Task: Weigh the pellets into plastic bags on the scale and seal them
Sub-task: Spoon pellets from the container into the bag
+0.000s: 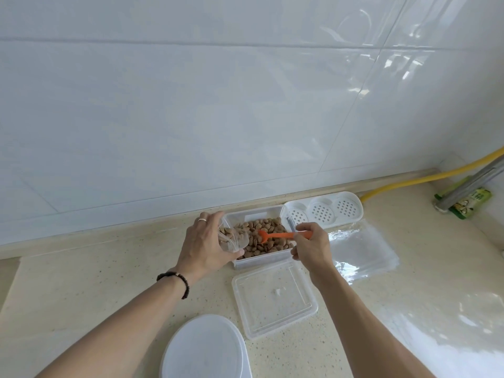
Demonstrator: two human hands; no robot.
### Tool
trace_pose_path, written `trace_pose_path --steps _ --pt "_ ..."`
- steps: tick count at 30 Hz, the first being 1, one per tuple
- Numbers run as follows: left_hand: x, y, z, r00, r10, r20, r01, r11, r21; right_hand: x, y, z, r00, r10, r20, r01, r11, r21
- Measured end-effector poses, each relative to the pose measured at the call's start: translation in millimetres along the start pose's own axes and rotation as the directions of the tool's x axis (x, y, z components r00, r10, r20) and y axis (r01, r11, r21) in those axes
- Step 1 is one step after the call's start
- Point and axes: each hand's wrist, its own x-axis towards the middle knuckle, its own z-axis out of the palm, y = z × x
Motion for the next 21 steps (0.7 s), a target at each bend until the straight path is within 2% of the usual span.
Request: trace_pose_path --steps 5,9,13,15,17,19,21 --pt "6.3 6.5 1.4 1.000 0.009 -0.020 -0.007 0.995 0.098 4.6 -1.8 -14.9 0.993 0.113 -0.036 -0.104 0.974 0.204" --pt "11.2 13.2 3.8 1.000 -0.009 -0.017 0.011 0.990 0.142 1.1 -11.7 -24.8 0.993 0.120 -0.003 -0.113 0.941 0.318" --pt "15.6 21.7 5.4 1.000 -0.024 0.002 0.024 0.993 0.120 -10.8 -35.4 -29.8 0.999 -0.016 0.036 0.005 0.954 0.301" --pt "17.4 26.8 5.5 0.999 -0.048 0.017 0.048 0.998 0.037 -21.4 -50.7 -28.1 0.977 -0.202 0.061 0.192 0.972 0.136" --pt "18.7 31.7 5.0 0.996 -0.084 0.037 0.087 0.992 -0.089 -33.3 -64.4 -23.2 0.882 -0.449 0.143 0.465 0.878 -0.109" --pt "18.6 34.7 5.0 0.994 -0.107 0.038 0.112 0.974 -0.199 -44.4 -72.3 -16.2 0.732 -0.629 0.262 0.681 0.663 -0.312" --pt "17.2 35.5 4.9 0.992 -0.125 0.029 0.128 0.954 -0.269 -50.4 -74.2 -11.8 0.599 -0.734 0.319 0.786 0.464 -0.409"
